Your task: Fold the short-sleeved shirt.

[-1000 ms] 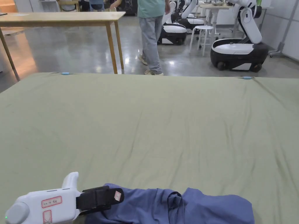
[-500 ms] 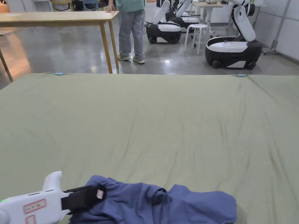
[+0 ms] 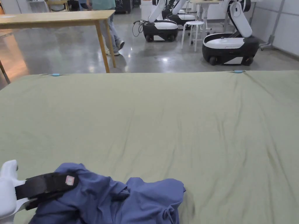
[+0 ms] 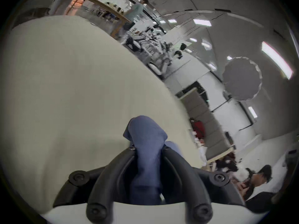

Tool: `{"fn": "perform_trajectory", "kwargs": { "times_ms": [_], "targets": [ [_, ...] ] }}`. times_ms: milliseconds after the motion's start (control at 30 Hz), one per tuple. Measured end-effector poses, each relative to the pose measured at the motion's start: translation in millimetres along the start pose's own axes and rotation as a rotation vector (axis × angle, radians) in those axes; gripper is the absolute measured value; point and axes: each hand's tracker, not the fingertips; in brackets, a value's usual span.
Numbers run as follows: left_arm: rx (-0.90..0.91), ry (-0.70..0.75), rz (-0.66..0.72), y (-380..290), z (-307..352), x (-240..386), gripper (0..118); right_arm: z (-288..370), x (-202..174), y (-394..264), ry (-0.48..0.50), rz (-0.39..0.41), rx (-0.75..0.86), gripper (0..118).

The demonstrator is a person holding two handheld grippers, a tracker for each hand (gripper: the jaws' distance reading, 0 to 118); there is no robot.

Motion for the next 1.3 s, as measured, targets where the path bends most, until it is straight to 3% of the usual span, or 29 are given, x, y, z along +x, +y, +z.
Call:
{"fn": "perform_trajectory", "kwargs": {
  "times_ms": [133,267,433,633,700,767,800,833,967,1100,1167,1200,1267,1300],
  "targets": [
    [-0.063,0.000,0.021,-8.4,-54.8,47.5,17,2.6,1.4,-4.0,-0.005,0.004,-0.009,0],
    [-0.156,0.040,-0.049,-35.8,-123.0,77.6,17,11.5,5.4,-9.5,-0.013,-0.012,-0.005,0],
    [-0.264,0.169,-0.076,-80.6,-190.3,71.2,17,27.0,16.1,-15.1,-0.051,-0.035,0.004,0],
    [-0.255,0.160,-0.038,-98.5,-202.5,61.8,17,36.3,28.3,-21.5,-0.084,-0.061,0.008,0],
    [-0.255,0.141,0.000,-94.8,-197.8,61.2,30,36.3,30.2,-23.5,-0.086,-0.067,0.003,0],
    [-0.264,0.060,0.039,-90.2,-193.9,63.7,75,34.7,30.4,-25.1,-0.087,-0.066,-0.004,0],
    [-0.267,0.006,0.059,-90.4,-193.5,66.5,91,33.9,30.2,-25.7,-0.087,-0.065,-0.006,0],
    [-0.285,-0.038,0.066,-91.5,-193.6,71.8,97,33.1,29.9,-26.2,-0.085,-0.066,-0.008,0],
    [-0.308,0.007,-0.025,-93.5,-200.5,90.1,97,30.9,28.0,-26.0,-0.074,-0.063,-0.013,0],
    [-0.255,-0.005,-0.001,-78.8,-181.8,94.3,97,32.0,27.1,-22.9,-0.071,-0.055,-0.011,0],
    [-0.183,0.009,-0.012,-63.3,-156.7,88.7,91,32.2,27.5,-21.0,-0.070,-0.053,-0.009,0],
    [-0.142,0.017,-0.031,-56.2,-139.0,86.3,76,31.8,27.7,-20.2,-0.070,-0.050,-0.008,0],
    [-0.073,0.002,-0.057,-50.0,-100.0,80.1,0,30.4,27.4,-19.6,-0.067,-0.046,-0.005,0],
    [-0.044,-0.022,-0.064,-55.5,-75.8,89.3,0,29.1,27.2,-19.4,-0.065,-0.045,-0.003,0]
  ]
}}
